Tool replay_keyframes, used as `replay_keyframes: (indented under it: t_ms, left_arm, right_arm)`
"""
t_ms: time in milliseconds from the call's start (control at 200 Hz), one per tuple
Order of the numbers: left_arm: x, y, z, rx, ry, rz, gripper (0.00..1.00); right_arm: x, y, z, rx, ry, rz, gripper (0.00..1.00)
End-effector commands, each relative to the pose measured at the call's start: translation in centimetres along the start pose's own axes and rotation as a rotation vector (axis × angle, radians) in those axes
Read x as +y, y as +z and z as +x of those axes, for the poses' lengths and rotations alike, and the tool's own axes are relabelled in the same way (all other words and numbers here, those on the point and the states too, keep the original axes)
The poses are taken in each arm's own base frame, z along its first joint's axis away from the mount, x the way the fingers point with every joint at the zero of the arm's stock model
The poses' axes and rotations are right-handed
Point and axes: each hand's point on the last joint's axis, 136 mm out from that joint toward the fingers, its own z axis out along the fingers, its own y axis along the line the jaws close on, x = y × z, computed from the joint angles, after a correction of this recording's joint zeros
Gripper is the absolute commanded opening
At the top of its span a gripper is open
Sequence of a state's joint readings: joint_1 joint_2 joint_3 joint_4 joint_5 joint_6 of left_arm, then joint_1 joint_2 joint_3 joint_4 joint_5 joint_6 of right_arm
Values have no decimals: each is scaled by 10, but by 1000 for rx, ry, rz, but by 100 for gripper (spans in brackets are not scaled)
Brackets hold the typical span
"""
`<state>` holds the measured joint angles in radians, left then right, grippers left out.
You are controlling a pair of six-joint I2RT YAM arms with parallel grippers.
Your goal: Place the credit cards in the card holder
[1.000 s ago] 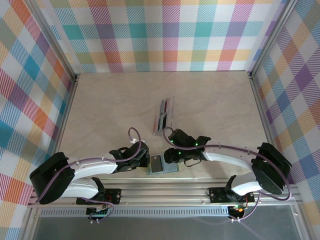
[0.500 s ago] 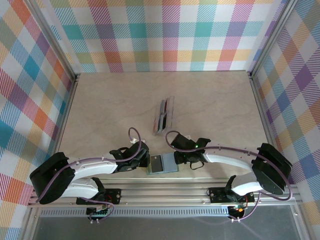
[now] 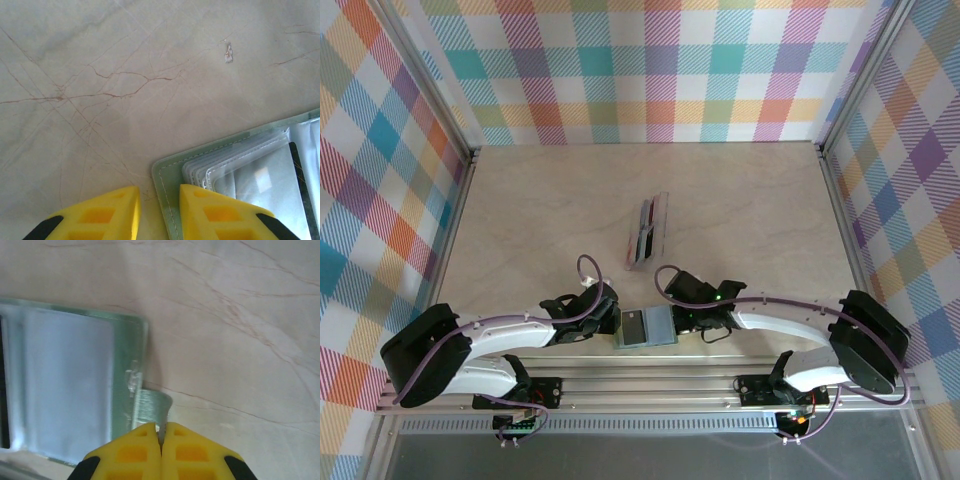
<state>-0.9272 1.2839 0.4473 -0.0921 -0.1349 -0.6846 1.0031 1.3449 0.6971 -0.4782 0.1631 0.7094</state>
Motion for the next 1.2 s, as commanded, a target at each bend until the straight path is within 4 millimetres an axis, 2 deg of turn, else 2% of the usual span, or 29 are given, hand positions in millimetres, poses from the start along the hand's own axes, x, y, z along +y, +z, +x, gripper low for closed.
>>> replay_keyframes:
  t_ms: [0,95,215,380,490,585,685,800,1010,1105,1125,1195]
  left_arm:
    - [-1,10,18,65,8,20,28]
    - [-8,12,15,64,-1,34,28]
    - [-18,15,7,52,-19,57,27]
    - [-36,22,-2,53,-45,95,26]
    - [-46,24,-8,45,-68,123,26]
    - [-47,20,-15,26,-87,125,26]
    - [-34,9,-20,-8,-113,97,29]
    - [-8,-6,-19,-42,-133,13,36]
    - [33,-26,-3,-72,-198,-62,41]
    - [43,-34,3,-95,-238,-49,41]
    - [51,-36,9,-83,-243,-69,41]
    - [56,-47,9,-115,-265,-54,42]
  right_arm:
    - [21,-11,-13,-27,-35,-81,0]
    - [22,-22,-27,-53,-26,-97,0]
    - [34,-35,-39,-75,-31,-172,0]
    - [71,-50,-51,-85,-60,-335,0]
    - [97,-50,-56,-61,-70,-447,0]
    - [118,-48,-58,-29,-73,-540,0]
    - [130,-41,-59,-13,-64,-592,0]
    - [140,-29,-58,19,-57,-633,0]
    - [153,-8,-55,66,-37,-691,0]
    - [153,3,-52,80,-38,-675,11]
    - [153,6,-52,84,-39,-669,14]
    - [154,15,-49,108,-45,-658,28]
